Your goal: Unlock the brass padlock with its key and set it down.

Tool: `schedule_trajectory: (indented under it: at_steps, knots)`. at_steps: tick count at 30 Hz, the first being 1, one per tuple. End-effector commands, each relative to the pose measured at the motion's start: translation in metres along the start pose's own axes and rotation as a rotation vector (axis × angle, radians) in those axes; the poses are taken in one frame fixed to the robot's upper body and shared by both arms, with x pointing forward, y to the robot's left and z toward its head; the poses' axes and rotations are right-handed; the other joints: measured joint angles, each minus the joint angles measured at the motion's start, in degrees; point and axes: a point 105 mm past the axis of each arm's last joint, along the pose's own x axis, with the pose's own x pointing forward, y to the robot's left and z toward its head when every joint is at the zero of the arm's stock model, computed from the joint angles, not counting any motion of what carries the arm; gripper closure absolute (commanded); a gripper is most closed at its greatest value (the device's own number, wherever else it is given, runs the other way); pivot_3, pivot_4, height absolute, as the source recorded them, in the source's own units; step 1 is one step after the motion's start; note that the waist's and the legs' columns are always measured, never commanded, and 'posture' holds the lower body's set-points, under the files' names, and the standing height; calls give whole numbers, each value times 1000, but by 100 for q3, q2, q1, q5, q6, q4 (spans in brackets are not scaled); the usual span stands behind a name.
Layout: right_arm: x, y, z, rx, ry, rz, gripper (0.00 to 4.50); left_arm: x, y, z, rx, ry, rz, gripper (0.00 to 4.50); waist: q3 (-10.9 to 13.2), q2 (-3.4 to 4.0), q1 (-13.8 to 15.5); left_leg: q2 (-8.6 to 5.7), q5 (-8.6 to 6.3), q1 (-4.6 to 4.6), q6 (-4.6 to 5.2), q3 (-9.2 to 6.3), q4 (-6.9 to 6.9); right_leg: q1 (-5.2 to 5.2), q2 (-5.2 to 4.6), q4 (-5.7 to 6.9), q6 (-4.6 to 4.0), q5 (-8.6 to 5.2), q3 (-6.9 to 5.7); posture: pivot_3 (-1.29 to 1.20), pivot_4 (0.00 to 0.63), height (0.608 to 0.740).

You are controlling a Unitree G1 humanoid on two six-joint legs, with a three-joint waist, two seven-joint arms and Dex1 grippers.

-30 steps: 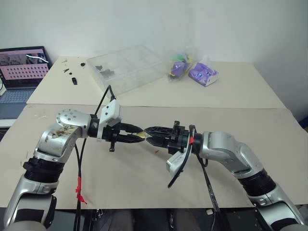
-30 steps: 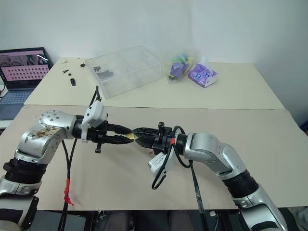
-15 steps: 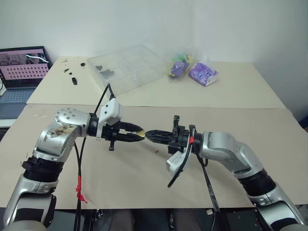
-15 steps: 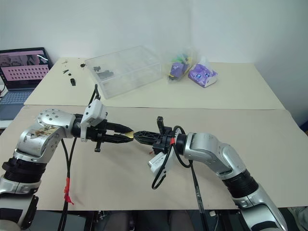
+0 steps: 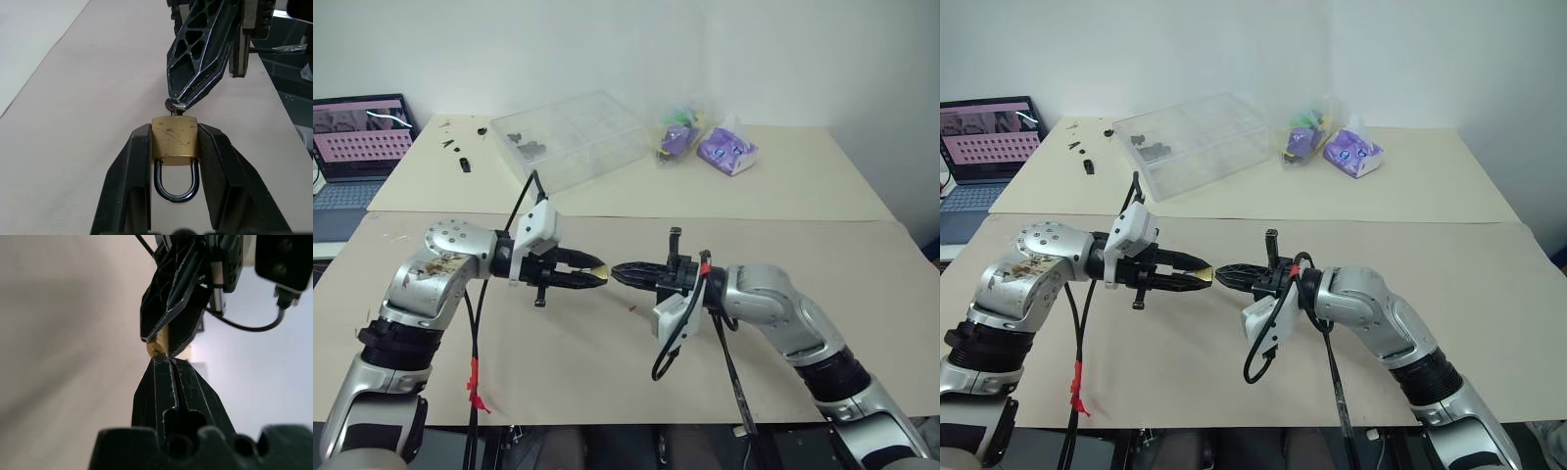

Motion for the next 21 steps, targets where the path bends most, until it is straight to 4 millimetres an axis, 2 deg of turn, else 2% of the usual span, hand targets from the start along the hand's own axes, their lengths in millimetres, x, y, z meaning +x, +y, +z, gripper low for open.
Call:
schedule_trajectory:
  at_steps: [1, 12, 21]
  knots:
    - [0, -3, 8, 89, -32, 17, 4463, -3, -1, 11, 40, -15, -1, 3649, 0, 0, 1, 0, 0, 0, 0, 0, 0, 0, 0, 0, 1, 0, 0, 0, 150, 740]
    - [4, -4, 8, 444, -22, 48, 4463, -3, -2, 11, 38, -17, 7, 3649, 0, 0, 6, 1, 0, 0, 0, -1, 0, -1, 1, 2, 3, -2, 0, 0, 150, 740]
    - [-7, 1, -11, 483, 67, 62, 4463, -5, -1, 10, 31, -13, 23, 3649, 0, 0, 17, 1, 0, -1, 0, 0, 0, -2, 1, 2, 5, -3, -1, 0, 150, 740]
